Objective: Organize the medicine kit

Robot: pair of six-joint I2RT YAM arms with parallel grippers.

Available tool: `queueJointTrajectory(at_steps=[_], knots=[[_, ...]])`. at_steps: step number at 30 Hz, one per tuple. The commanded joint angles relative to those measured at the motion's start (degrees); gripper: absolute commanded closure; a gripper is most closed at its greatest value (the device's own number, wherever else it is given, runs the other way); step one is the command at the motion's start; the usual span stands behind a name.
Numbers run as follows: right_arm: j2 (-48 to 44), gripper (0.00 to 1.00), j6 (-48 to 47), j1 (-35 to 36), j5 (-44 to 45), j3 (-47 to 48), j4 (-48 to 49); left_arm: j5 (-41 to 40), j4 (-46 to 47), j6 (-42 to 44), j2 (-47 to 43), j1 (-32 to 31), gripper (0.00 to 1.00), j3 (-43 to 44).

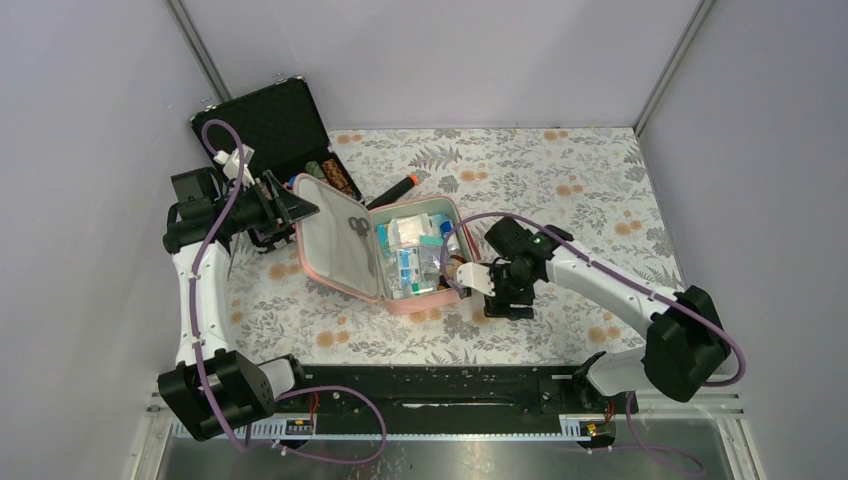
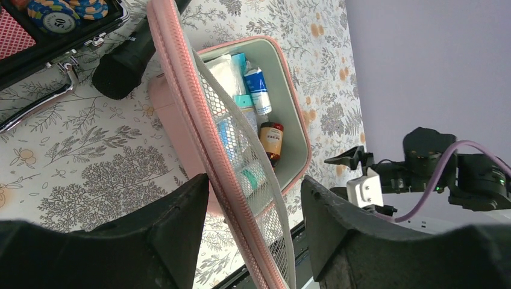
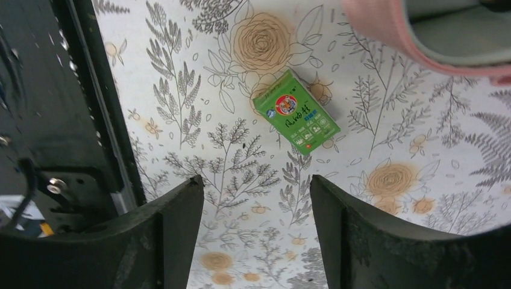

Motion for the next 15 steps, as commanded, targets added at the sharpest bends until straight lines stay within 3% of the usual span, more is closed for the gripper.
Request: queueJointTrajectory(at_steps=[1,4,15], knots=[[3.7,0.30,-14.0,-0.3,0.5,1.7,-2.8,2.9,3.4,-0.2,-0.6,0.0,0.43,0.5],[6.4,0.35,-17.2,-0.3,-0.8,2.2,-2.8,2.8,3.4,-0.5,-0.4,0.1,0.43,0.4],[10.0,0.33,-22.5,-0.2,-0.7,-0.1,4.7,2.8,3.4,-1.0,0.5,0.1,0.43,0.8]])
